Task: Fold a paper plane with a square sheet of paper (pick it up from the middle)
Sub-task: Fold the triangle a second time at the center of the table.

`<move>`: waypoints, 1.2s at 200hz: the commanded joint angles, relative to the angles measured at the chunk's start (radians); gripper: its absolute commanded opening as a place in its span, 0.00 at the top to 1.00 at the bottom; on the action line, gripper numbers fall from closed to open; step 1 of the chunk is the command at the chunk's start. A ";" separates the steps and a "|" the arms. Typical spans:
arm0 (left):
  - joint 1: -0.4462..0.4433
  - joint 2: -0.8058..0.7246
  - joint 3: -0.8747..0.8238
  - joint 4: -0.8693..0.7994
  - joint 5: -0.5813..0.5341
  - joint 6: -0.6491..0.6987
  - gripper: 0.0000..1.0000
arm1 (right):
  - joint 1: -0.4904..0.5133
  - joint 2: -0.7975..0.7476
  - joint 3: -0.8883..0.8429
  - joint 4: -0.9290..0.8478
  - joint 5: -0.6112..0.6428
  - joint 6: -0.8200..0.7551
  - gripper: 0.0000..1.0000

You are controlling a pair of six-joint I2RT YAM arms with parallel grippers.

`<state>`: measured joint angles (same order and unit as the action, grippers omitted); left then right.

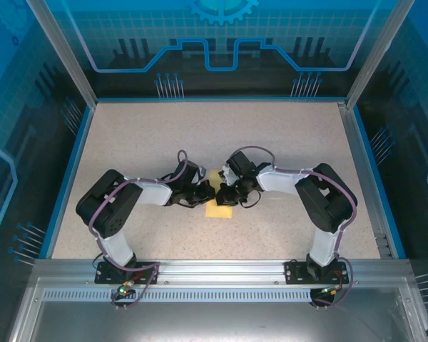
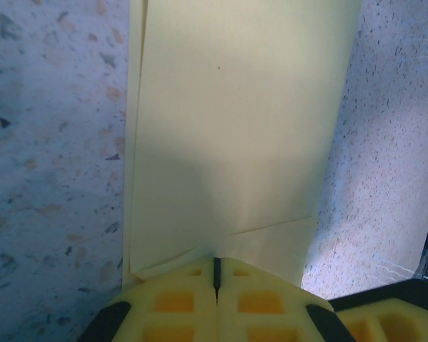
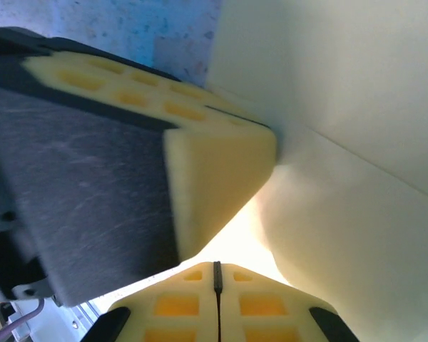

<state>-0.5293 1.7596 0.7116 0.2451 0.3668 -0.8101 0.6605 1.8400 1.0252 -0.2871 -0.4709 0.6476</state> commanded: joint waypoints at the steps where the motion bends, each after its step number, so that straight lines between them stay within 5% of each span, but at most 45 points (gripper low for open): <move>1: 0.002 0.043 -0.008 -0.055 -0.051 0.009 0.95 | 0.007 0.024 0.001 0.017 0.008 0.027 0.94; 112: 0.000 0.050 -0.004 -0.063 -0.045 0.017 0.96 | -0.020 0.107 -0.028 0.017 0.016 0.006 0.94; 240: 0.001 0.083 0.008 -0.087 -0.068 0.012 0.98 | -0.056 -0.049 -0.238 0.062 -0.076 0.002 0.89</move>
<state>-0.5285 1.7821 0.7311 0.2455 0.3870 -0.8097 0.6216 1.8126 0.8577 -0.1314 -0.5377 0.6540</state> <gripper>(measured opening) 0.047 0.103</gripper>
